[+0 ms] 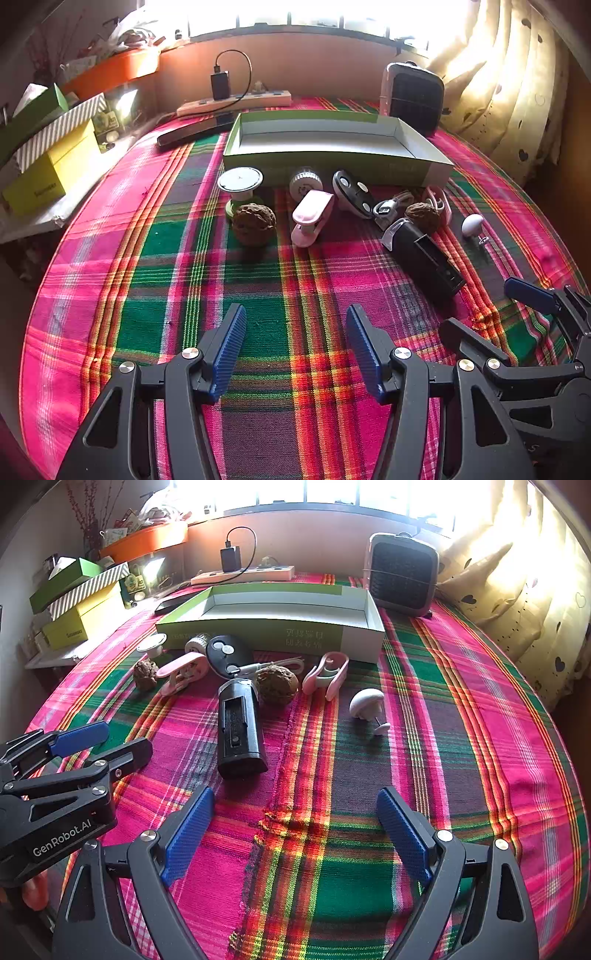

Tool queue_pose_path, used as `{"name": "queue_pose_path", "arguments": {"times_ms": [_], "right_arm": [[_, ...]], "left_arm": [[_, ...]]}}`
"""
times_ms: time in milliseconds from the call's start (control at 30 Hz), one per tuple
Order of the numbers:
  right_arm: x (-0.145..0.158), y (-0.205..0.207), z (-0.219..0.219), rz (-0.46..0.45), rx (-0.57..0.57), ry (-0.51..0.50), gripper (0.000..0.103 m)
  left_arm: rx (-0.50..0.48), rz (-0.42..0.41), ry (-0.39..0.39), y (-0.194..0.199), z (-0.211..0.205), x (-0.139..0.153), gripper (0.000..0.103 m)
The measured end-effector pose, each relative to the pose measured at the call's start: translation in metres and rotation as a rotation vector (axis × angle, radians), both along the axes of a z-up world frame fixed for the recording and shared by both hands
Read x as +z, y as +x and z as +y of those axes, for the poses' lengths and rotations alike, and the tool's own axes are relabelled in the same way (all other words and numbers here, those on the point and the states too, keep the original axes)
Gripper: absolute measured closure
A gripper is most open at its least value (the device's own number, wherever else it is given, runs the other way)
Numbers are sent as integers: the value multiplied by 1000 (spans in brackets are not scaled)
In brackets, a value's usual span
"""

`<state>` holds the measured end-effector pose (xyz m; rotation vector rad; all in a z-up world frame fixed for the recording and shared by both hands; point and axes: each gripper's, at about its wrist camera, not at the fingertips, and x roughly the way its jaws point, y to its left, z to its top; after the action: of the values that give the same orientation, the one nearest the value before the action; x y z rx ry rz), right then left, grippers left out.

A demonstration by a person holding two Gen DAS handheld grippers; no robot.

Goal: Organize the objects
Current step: 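Move both tools toward the walnut and black cylinder in front of the tray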

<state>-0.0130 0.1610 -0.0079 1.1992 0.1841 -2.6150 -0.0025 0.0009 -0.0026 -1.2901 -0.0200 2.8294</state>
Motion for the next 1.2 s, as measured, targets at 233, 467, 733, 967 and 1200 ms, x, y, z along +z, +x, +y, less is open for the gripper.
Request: {"name": "queue_pose_path", "arguments": {"times_ms": [233, 467, 733, 967, 1200], "right_arm": [[0, -1, -2, 2, 14, 6, 14], [2, -5, -6, 5, 37, 9, 15], [7, -18, -13, 7, 63, 18, 21], [4, -28, -18, -38, 87, 7, 28], [4, -35, -22, -47, 94, 14, 36]], "left_arm": [[-11, -9, -3, 0, -1, 1, 47], [-6, -21, 6, -3, -7, 3, 47], [30, -30, 56, -14, -34, 5, 47], [29, -38, 84, -26, -46, 7, 47], [25, -37, 71, -44, -46, 7, 47]]}}
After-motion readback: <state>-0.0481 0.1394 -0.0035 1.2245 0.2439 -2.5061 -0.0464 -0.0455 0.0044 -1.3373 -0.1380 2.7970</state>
